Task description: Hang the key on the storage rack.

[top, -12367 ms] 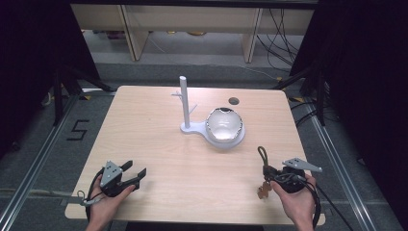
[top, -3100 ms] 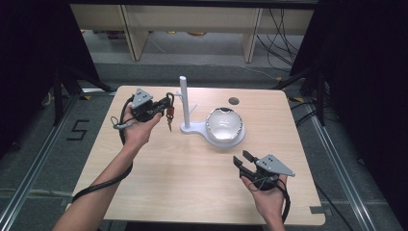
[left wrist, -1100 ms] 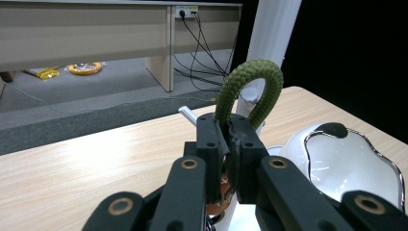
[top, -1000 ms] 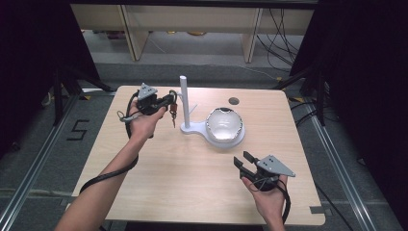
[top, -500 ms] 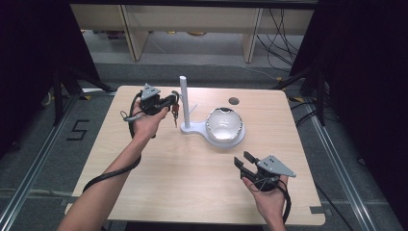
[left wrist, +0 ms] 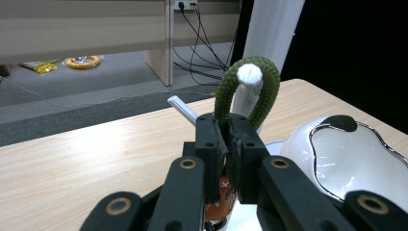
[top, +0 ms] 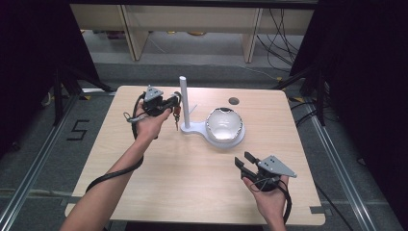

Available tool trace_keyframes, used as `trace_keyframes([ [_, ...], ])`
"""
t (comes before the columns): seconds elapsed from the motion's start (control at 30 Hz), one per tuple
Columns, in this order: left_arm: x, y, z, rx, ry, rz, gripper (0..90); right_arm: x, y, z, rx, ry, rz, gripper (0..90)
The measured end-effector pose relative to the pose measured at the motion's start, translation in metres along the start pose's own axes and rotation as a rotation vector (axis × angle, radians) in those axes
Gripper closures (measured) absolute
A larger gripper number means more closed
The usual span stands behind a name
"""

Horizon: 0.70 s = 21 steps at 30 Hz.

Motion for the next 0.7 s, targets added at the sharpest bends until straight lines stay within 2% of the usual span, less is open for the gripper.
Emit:
trace_keyframes([
  [0.07, -0.001, 0.000, 0.001, 0.000, 0.001, -0.001, 83.0, 0.001, 0.001, 0.001, -0.019, 0.008, 0.007, 55.0],
  [0.1, -0.001, -0.001, 0.001, -0.002, 0.002, -0.001, 82.9, 0.001, -0.001, 0.000, 0.006, 0.003, 0.006, 55.0],
  [0.2, -0.002, -0.002, 0.003, -0.007, 0.006, 0.004, 82.6, 0.001, -0.002, 0.000, 0.016, -0.001, 0.008, 55.0],
  [0.3, -0.004, -0.003, 0.005, -0.010, 0.007, 0.013, 82.2, 0.000, -0.001, 0.000, 0.009, -0.005, 0.012, 54.9],
  [0.33, -0.004, -0.003, 0.006, -0.009, 0.006, 0.013, 82.1, 0.001, 0.000, 0.001, -0.007, -0.002, 0.009, 54.9],
  [0.37, -0.005, -0.004, 0.006, -0.010, 0.006, 0.015, 81.9, 0.001, -0.001, 0.001, 0.001, -0.001, 0.001, 54.9],
  [0.47, -0.005, -0.004, 0.007, -0.021, 0.002, 0.013, 80.2, 0.001, 0.001, 0.001, -0.030, -0.008, 0.005, 54.9],
  [0.5, -0.005, -0.003, 0.007, -0.025, 0.001, 0.011, 79.8, 0.001, 0.000, 0.001, -0.013, -0.008, 0.005, 54.9],
  [0.53, -0.004, -0.003, 0.007, -0.028, -0.001, 0.010, 79.0, 0.001, 0.000, 0.002, -0.026, -0.007, 0.003, 54.8],
  [0.6, -0.001, -0.003, 0.009, -0.030, -0.008, 0.009, 76.9, 0.001, -0.002, 0.001, 0.002, -0.009, 0.003, 54.8],
  [0.7, 0.006, 0.001, 0.013, -0.043, -0.014, 0.002, 70.2, 0.001, -0.002, 0.001, -0.008, 0.001, -0.002, 54.7],
])
Point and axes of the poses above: each handheld gripper's, and its own axes: x roughly backward along the jaws, z roughly out of its underside, y roughly to its left, the point moved 5 cm from there along -x, roughly forward along the jaws, and after that the axes turned 8 degrees about -z, right-handed, at the moved point
